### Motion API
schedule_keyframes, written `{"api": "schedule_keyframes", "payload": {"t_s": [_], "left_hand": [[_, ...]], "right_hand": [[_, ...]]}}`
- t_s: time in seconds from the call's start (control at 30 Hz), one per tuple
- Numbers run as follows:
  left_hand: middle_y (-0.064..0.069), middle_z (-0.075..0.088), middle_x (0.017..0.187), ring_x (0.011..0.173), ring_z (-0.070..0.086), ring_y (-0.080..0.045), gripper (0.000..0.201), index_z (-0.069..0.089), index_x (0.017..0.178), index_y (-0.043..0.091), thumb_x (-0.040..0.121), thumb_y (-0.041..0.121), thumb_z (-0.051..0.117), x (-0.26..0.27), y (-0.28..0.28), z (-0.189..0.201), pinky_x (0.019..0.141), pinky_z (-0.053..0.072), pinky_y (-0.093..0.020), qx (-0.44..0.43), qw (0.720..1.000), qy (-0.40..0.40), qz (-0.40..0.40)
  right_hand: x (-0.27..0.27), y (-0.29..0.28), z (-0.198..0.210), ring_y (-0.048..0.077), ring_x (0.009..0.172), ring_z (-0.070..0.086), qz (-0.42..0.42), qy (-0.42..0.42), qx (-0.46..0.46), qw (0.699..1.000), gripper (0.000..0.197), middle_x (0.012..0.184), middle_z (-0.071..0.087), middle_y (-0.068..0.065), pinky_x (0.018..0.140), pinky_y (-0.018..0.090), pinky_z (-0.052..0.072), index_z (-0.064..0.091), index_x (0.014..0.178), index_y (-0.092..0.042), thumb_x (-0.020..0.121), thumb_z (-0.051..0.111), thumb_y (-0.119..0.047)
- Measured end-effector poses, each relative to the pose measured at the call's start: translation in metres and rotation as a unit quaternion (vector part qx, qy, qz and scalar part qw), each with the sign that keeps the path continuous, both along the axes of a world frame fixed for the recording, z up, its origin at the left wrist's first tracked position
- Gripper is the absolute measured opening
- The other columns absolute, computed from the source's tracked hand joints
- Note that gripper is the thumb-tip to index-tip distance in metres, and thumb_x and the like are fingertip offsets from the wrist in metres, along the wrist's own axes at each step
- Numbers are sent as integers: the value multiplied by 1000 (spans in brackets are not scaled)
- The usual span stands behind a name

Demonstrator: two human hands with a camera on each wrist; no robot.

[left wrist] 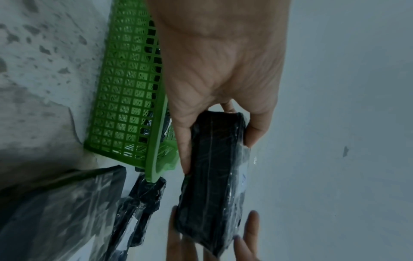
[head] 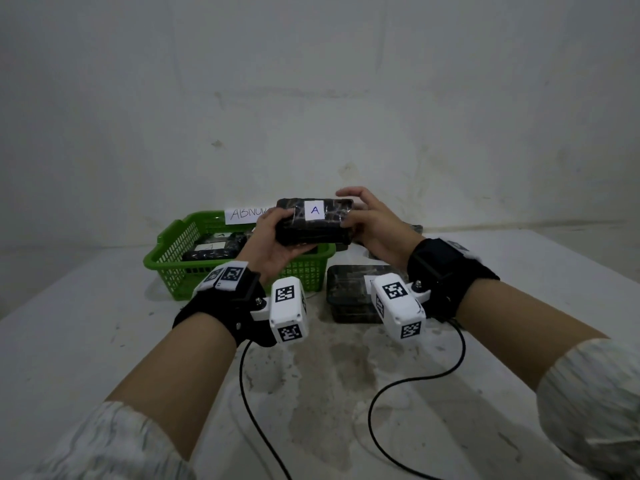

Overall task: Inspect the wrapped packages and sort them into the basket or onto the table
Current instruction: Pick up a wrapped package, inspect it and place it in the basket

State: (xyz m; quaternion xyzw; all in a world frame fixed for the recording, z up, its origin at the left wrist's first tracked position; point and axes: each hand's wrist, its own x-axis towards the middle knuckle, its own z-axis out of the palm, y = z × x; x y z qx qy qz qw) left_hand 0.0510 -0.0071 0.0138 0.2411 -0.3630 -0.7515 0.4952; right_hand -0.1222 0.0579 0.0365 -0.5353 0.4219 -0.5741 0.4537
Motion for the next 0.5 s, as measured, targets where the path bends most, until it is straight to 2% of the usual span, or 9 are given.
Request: {"api": "schedule_keyframes", "payload": {"t_s": [0.07, 0.13, 0.2, 0.27, 0.33, 0.4, 0.43, 0.47, 0.5], "left_hand": [[-25, 48, 135, 114, 56, -41, 59, 32, 141, 5, 88, 12, 57, 1, -1, 3, 66, 57, -49, 7, 1000, -8, 10], [-24, 51, 132, 111, 57, -38, 52, 38, 137, 2, 90, 14, 56, 3, -2, 6, 65, 58, -48, 14, 999, -33, 27], [-21, 57, 123, 103, 59, -34, 33, 50, 122, 2, 93, 17, 53, 6, 3, 14, 64, 56, -47, 25, 995, -83, 41], [-17, 59, 99, 84, 58, -28, 12, 53, 99, 7, 94, 17, 52, 13, 2, 20, 60, 52, -41, 48, 988, -126, 80], [-16, 56, 86, 65, 51, -22, 11, 48, 85, 8, 94, 15, 49, 26, -2, 25, 54, 51, -36, 59, 972, -161, 157], [-21, 63, 103, 70, 56, -23, 13, 53, 82, 10, 91, 19, 54, 43, -13, 20, 60, 50, -31, 52, 944, -233, 230], [-19, 65, 103, 80, 61, -27, 16, 57, 83, 10, 87, 25, 60, 54, -21, 20, 68, 51, -31, 73, 938, -225, 254], [-14, 66, 95, 86, 64, -28, 21, 60, 81, 13, 84, 32, 65, 63, -30, 14, 72, 52, -31, 63, 924, -263, 270], [-8, 63, 87, 88, 66, -26, 22, 59, 80, 19, 82, 40, 64, 69, -35, 10, 69, 53, -28, 80, 925, -262, 264]], "right_hand": [[2, -4, -2, 22, 84, 60, -30, -9, 46, 998, 33, 100, 60, 8, 74, 35, 54, 49, 117, -21, 92, 52, 0], [6, -10, -3, 24, 86, 61, -48, -19, 101, 994, 24, 101, 58, 8, 81, 40, 56, 47, 115, -15, 94, 57, -10], [13, -18, -3, 21, 85, 59, -54, -17, 123, 991, 13, 97, 57, 8, 72, 34, 57, 52, 105, -10, 94, 59, -11], [23, -26, 0, 18, 82, 56, -73, -24, 135, 988, 3, 92, 57, 7, 65, 29, 53, 56, 91, -9, 94, 57, -9], [32, -37, 1, 17, 79, 53, -100, -46, 150, 983, 13, 88, 55, 6, 65, 29, 50, 56, 82, -10, 95, 55, -7], [41, -46, 0, 18, 77, 51, -122, -42, 159, 979, 18, 86, 54, 7, 68, 33, 50, 55, 77, -11, 94, 55, -6], [46, -52, -1, 19, 78, 52, -124, -32, 167, 978, 18, 85, 54, 8, 69, 34, 50, 55, 77, -11, 94, 56, -6], [50, -57, -2, 22, 83, 53, -123, -19, 179, 976, 15, 87, 55, 8, 68, 34, 49, 55, 78, -10, 93, 57, -6], [55, -62, -3, 25, 90, 54, -118, -7, 188, 975, 12, 92, 56, 10, 67, 34, 49, 56, 82, -9, 93, 57, -5]]}}
